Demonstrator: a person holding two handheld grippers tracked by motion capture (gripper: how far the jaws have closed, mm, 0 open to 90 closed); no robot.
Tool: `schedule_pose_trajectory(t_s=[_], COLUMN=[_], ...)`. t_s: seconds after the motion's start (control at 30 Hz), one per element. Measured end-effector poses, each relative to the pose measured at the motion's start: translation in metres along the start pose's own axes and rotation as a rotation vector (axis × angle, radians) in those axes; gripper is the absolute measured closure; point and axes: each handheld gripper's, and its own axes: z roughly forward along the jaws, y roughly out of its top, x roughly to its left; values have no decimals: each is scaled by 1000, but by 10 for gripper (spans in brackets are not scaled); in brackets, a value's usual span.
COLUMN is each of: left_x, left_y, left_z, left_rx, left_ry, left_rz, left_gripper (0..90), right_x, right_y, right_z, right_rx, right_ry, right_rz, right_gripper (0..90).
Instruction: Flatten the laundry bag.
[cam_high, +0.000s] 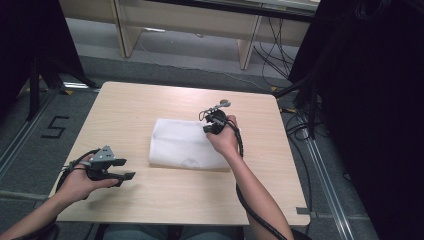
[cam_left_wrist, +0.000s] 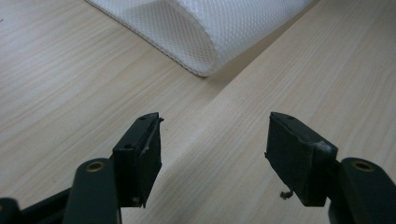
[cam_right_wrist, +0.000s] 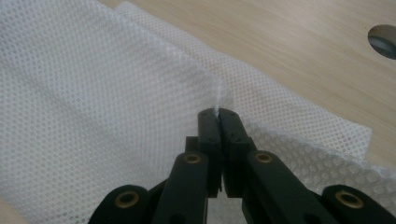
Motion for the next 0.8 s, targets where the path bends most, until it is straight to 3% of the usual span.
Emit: schedule_pose_trajectory(t_s=[0.43, 0.8], left_x=[0, 0], left_y=[0, 0], left_z=[0, 0], left_rx=[0, -6], left_ry=[0, -1], left_rz=[1, 0], left_gripper=[352, 351], right_x=[10, 16], right_y=[4, -3], right_z=[-17, -30], right_rx=[-15, -11], right_ry=[0, 20], right_rz=[-24, 1], right_gripper=[892, 888])
